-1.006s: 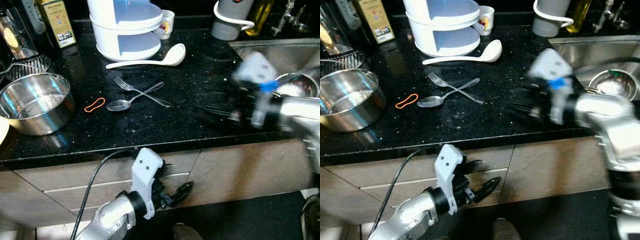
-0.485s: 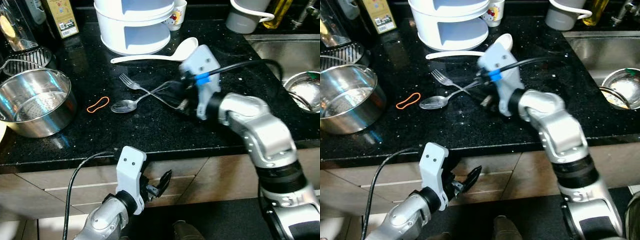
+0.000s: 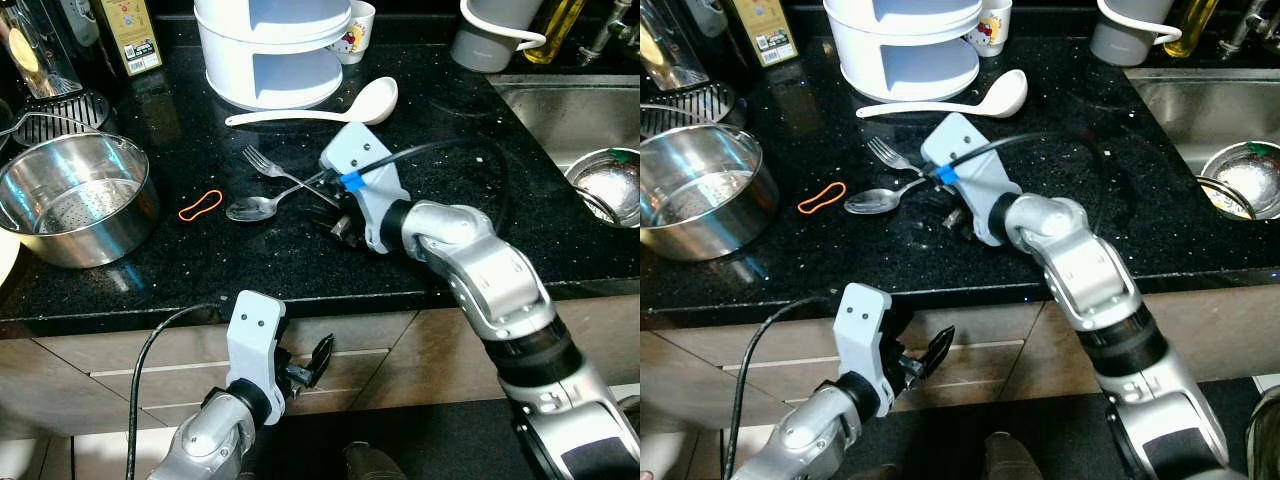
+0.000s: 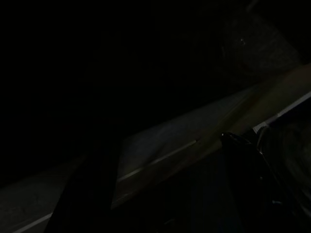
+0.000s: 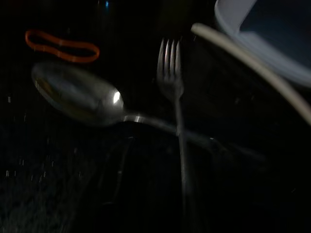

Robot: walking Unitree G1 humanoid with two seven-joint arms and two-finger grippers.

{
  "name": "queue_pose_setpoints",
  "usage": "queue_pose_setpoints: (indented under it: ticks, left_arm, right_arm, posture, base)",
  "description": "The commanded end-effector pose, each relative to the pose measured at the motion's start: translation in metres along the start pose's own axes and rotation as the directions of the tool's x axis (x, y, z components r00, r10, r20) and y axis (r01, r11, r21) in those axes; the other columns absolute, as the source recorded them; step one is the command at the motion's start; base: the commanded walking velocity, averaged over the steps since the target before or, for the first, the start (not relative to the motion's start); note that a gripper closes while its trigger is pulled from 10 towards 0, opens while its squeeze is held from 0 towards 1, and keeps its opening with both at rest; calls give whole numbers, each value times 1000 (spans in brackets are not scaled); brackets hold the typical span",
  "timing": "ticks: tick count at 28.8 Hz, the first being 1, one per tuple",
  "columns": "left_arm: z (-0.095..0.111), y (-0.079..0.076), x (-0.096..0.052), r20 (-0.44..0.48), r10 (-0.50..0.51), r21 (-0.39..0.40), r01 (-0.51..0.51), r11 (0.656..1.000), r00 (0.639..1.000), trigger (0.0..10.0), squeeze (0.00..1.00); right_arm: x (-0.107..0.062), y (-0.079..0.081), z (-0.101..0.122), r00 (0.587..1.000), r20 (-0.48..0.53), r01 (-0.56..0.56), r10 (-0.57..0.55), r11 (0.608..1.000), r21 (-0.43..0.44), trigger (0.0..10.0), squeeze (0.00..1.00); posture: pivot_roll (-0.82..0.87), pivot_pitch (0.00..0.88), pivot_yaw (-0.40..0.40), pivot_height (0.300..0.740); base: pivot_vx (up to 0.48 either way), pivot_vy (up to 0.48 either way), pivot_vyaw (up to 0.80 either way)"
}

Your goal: Kitchen organization

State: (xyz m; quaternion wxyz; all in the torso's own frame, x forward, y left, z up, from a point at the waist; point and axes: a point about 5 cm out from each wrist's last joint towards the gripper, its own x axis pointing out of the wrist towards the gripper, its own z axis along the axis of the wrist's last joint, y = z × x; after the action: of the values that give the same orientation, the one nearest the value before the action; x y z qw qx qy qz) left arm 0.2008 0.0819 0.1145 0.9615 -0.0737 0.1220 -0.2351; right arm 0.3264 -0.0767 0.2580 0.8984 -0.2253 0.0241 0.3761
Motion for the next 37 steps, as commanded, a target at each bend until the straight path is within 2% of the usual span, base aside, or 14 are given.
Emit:
queue_pose_setpoints:
  ticks: [1,4,5,9,13,15,22,23,24,25,26,27,31,37]
  left_arm:
    - [0,3,2,7,29,7,-29,1000,1000,10000,0]
    - [0,3,4,6,23,7,-23,1000,1000,10000,0]
    - [0,2,5,7,23,6,-23,1000,1000,10000,0]
    - [0,2,6,11,21,6,-21,1000,1000,10000,0]
    - [1,1,7,17,24,5,-24,1000,1000,10000,0]
    - [1,1,7,17,24,4,-24,1000,1000,10000,0]
    - [0,0,9,22,25,-8,-25,1000,999,10000,0]
    - [0,0,9,22,25,-8,-24,1000,999,10000,0]
    - [0,0,9,23,24,-8,-24,1000,999,10000,0]
    - [0,0,9,23,24,-8,-23,1000,999,10000,0]
    - [0,0,9,23,24,-8,-23,1000,999,10000,0]
    - [0,0,10,23,24,-9,-23,1000,999,10000,0]
    - [0,-1,10,25,24,-11,-24,1000,999,10000,0]
    - [0,-1,10,28,25,-13,-25,1000,999,10000,0]
  right_arm:
    - [3,2,0,1000,-18,-6,6,1000,7,10000,1000]
    - [10,0,9,999,-18,-34,34,999,18,10000,922]
    - [11,-1,10,999,-24,-31,31,999,14,10000,0]
    - [15,-2,7,996,-83,-29,29,1000,-2,10000,0]
    - [17,-11,-3,979,-203,-5,15,999,53,10000,0]
    - [17,-13,-4,976,-217,2,11,998,62,10000,0]
    - [11,-26,-12,944,-326,33,40,976,214,10000,0]
    - [10,-26,-13,942,-331,28,49,974,226,7843,0]
    - [9,-27,-15,938,-342,29,54,972,233,3686,0]
    - [9,-27,-16,936,-348,32,53,972,233,3686,0]
    - [8,-27,-18,932,-357,35,53,971,235,1255,0]
    - [7,-27,-21,926,-372,31,63,970,243,0,0]
    - [3,-22,-34,903,-408,16,135,938,345,0,0]
    - [-1,-24,-43,888,-440,43,135,927,373,0,0]
  posture:
    - [-1,116,-77,740]
    - [-2,117,-83,740]
    - [-2,117,-85,740]
    - [-3,118,-97,740]
    - [-9,119,-112,740]
    - [-9,119,-112,740]
    - [-22,121,-126,740]
    - [-23,121,-128,740]
    - [-23,121,-130,740]
    - [-23,121,-130,740]
    - [-23,121,-130,740]
    - [-24,122,-133,740]
    - [-31,122,-138,740]
    - [-34,124,-142,740]
  base:
    - [0,0,0]
    - [0,0,0]
    - [0,0,0]
    - [0,0,0]
    - [0,0,0]
    - [0,0,0]
    - [0,0,0]
    - [0,0,0]
    - [0,0,0]
    - [0,0,0]
    - [0,0,0]
    - [0,0,0]
    - [0,0,0]
    - [0,0,0]
